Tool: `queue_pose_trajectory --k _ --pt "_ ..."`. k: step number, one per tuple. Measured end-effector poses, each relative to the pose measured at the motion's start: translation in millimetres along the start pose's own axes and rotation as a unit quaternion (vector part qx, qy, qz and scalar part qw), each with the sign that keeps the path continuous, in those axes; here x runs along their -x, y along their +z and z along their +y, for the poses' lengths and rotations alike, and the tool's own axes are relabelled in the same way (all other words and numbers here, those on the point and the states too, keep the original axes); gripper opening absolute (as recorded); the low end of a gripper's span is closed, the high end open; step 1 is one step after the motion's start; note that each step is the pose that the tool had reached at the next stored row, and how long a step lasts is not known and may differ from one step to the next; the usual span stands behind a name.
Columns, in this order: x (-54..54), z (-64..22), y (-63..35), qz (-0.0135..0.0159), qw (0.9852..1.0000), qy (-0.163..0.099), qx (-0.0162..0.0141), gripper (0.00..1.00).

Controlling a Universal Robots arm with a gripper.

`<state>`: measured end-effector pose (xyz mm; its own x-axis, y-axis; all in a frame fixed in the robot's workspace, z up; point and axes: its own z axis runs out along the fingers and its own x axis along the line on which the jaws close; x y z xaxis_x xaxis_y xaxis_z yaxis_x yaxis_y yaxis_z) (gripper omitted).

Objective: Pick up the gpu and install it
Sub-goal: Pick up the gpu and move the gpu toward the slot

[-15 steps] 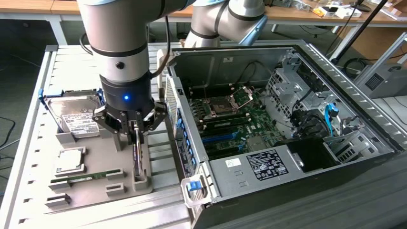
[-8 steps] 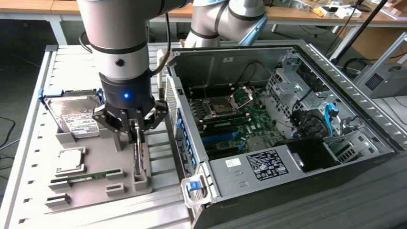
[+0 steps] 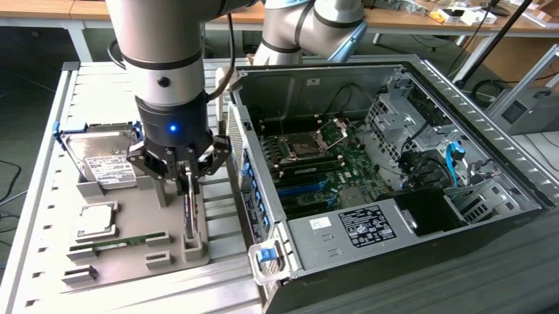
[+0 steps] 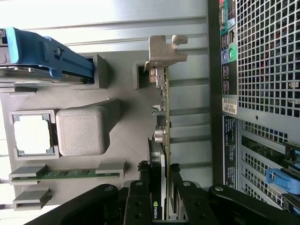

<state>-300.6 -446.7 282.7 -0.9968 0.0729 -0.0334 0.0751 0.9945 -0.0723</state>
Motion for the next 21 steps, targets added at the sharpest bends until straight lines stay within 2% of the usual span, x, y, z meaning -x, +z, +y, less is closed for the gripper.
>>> queue_pose_trajectory --k 21 --pt "0.4 -0.8 -11.3 0.0 1.0 0.0 0.0 0.27"
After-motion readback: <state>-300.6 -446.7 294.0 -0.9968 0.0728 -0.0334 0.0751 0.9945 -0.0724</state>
